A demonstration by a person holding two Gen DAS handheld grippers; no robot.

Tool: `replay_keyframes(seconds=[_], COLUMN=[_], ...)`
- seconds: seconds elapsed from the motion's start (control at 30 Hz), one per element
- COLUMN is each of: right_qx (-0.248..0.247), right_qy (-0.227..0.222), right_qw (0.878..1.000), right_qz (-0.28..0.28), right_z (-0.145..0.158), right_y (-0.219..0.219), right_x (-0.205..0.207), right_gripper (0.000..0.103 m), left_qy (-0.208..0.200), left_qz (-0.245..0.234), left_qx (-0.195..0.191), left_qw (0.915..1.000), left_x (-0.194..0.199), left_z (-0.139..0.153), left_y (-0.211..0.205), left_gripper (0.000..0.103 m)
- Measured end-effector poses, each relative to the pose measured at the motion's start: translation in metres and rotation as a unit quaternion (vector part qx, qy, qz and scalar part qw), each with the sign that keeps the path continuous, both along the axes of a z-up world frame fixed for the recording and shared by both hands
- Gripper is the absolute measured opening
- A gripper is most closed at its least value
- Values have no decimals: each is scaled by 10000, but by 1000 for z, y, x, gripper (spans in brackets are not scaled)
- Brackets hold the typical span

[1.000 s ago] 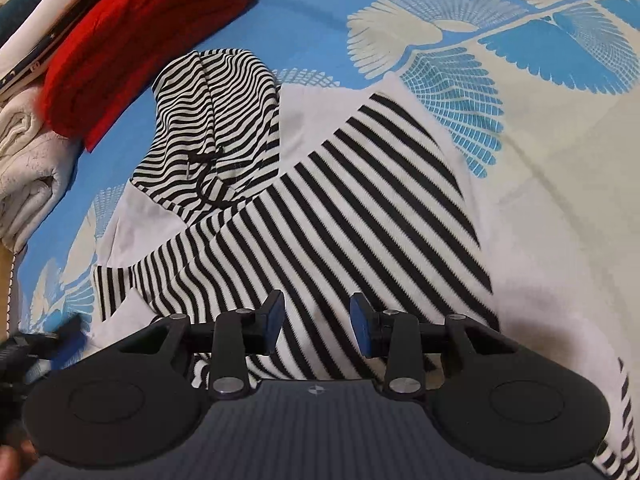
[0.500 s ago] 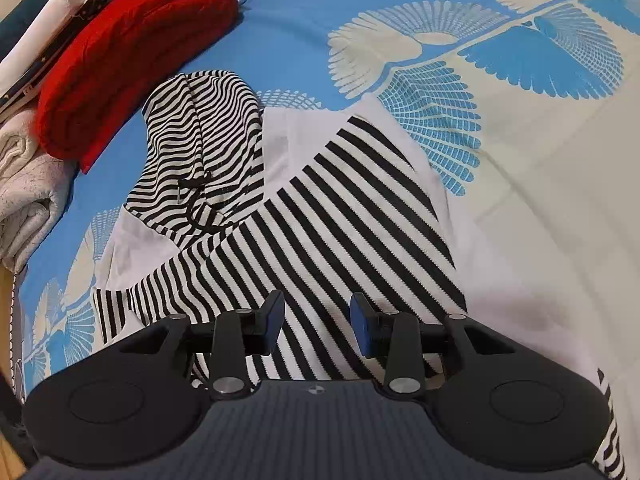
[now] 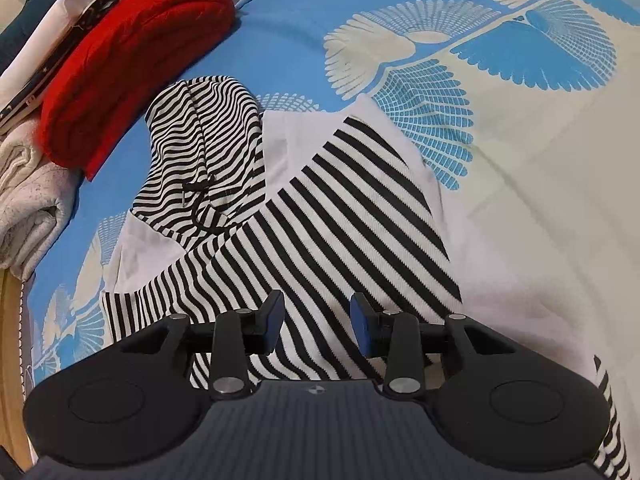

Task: Fold small clothes

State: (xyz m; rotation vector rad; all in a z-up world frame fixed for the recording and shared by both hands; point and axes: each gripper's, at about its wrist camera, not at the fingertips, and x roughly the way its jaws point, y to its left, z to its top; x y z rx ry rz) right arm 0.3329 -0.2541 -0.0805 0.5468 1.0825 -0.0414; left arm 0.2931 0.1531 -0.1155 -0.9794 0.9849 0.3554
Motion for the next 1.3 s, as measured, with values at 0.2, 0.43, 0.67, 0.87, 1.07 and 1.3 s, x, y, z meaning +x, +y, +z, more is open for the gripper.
replay_keyframes(seconds=[0.2,0.43,0.67,0.87,1.07,1.3], right_qx=[-41,9,-93,-136,-204,-335], right_qy=[39,146,143,397,683,747], right_qw=[10000,9999,9989,9954,9924,9901], right_qz=[-18,-77,-447,-859,-1004,-1139], right_z=[-3,-10,-13,-24,-38,-40], right_y=[-1,0,-8,-20,-21,-23], right_x=[0,3,1,-3,-4,-4], right_gripper=[38,38,38,38,38,38], left_qy=[-30,-229,-1973,-408,-577,131], left_qz=[212,-322,-1062,-417,-1142,-1490], left_qx=[65,663,1724,1605,836,1080], left_qw=[9997,9970,9592,9853,9883,9828], left_x=[11,24,9,0,17,30], left_z=[5,25,95,55,40,18], left_y=[19,11,-4,25,15,3], left_gripper=[52,6,7,19,37,36])
